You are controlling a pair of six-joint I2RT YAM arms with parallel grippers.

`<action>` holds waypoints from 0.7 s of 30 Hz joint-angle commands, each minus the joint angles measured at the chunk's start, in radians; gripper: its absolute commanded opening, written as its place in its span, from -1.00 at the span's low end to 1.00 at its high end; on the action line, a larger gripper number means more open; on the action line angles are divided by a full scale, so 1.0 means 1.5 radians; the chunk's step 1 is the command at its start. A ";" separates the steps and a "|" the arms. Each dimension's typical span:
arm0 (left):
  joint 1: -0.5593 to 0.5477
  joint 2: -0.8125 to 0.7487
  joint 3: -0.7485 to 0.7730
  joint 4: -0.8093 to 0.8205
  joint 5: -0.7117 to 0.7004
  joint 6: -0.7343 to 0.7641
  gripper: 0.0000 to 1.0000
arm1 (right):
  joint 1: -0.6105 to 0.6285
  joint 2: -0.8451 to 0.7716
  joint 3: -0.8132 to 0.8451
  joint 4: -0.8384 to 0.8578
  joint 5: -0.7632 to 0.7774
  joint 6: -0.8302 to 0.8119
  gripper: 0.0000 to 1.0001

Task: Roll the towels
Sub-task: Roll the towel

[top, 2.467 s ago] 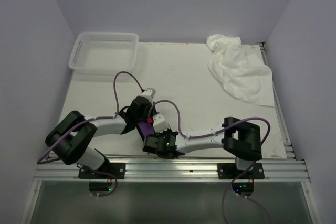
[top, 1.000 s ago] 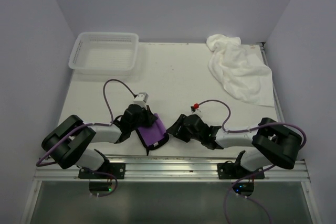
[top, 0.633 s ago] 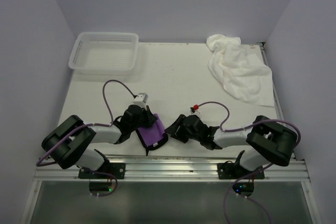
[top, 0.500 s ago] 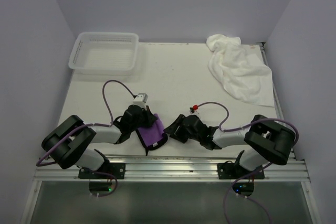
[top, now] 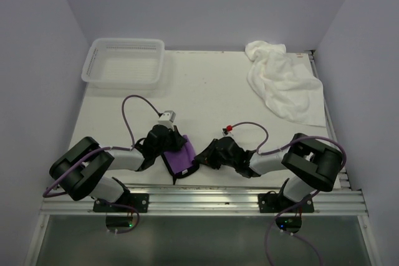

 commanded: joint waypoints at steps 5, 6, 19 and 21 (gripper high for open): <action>-0.006 0.003 -0.011 -0.031 -0.019 0.009 -1.00 | 0.001 -0.011 0.035 -0.051 -0.014 -0.063 -0.80; -0.005 0.003 -0.010 -0.031 -0.018 0.009 -1.00 | 0.002 -0.011 0.040 -0.062 -0.018 -0.075 -0.85; -0.004 -0.005 0.030 -0.066 -0.004 0.019 -0.99 | 0.106 -0.025 0.134 -0.266 0.117 -0.317 -1.00; -0.004 -0.008 0.037 -0.077 0.006 0.018 -0.96 | 0.134 -0.023 0.162 -0.305 0.175 -0.335 -1.00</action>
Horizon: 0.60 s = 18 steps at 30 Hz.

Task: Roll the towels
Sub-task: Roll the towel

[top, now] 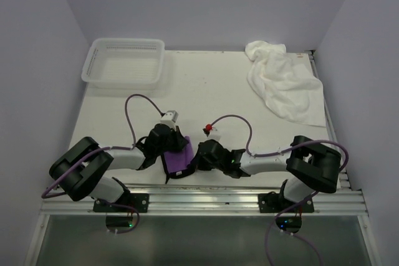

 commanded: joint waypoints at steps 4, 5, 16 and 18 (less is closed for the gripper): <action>0.003 -0.023 0.041 -0.070 0.010 0.001 -0.87 | 0.071 -0.019 0.061 -0.170 0.149 -0.105 -1.00; 0.005 -0.033 0.043 -0.082 0.010 -0.002 -0.85 | 0.075 -0.022 0.071 -0.183 0.160 -0.106 -1.00; 0.018 -0.072 0.077 -0.148 0.010 -0.001 -0.64 | 0.140 0.004 0.173 -0.330 0.288 -0.192 -1.00; 0.019 -0.074 0.081 -0.155 0.029 -0.001 -0.61 | 0.157 0.025 0.198 -0.348 0.313 -0.201 -1.00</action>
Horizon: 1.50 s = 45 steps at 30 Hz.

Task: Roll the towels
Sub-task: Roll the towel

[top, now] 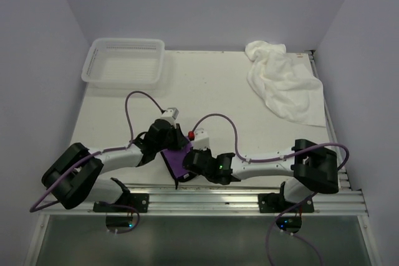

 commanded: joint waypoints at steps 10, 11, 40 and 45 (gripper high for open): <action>0.013 -0.036 0.054 -0.060 0.011 0.022 -0.53 | 0.060 0.065 0.081 -0.120 0.083 -0.056 -1.00; 0.013 -0.048 0.052 -0.058 0.015 0.026 -0.49 | 0.060 0.059 0.072 -0.108 0.081 -0.056 -1.00; -0.012 -0.015 0.139 -0.281 0.099 0.065 -0.17 | 0.061 0.058 0.048 -0.075 0.057 -0.076 -1.00; -0.019 -0.008 0.133 -0.293 0.096 0.070 -0.18 | 0.061 0.058 0.040 -0.068 0.053 -0.075 -1.00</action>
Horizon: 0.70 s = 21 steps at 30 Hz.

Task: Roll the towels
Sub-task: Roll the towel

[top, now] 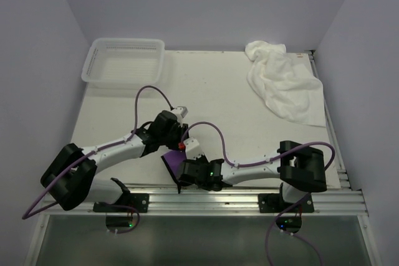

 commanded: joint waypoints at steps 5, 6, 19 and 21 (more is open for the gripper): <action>-0.024 0.018 -0.002 -0.047 -0.027 0.022 -0.22 | 0.004 -0.015 -0.007 0.012 -0.006 -0.003 -1.00; -0.027 0.017 -0.003 -0.052 -0.032 0.022 -0.22 | 0.005 -0.014 -0.008 0.013 -0.005 -0.002 -1.00; -0.041 -0.014 -0.037 -0.005 -0.054 -0.009 -0.23 | 0.032 0.009 0.042 -0.053 0.043 -0.044 -1.00; -0.038 -0.035 -0.039 0.000 -0.070 -0.014 -0.19 | 0.047 0.023 0.062 -0.069 0.071 -0.058 -1.00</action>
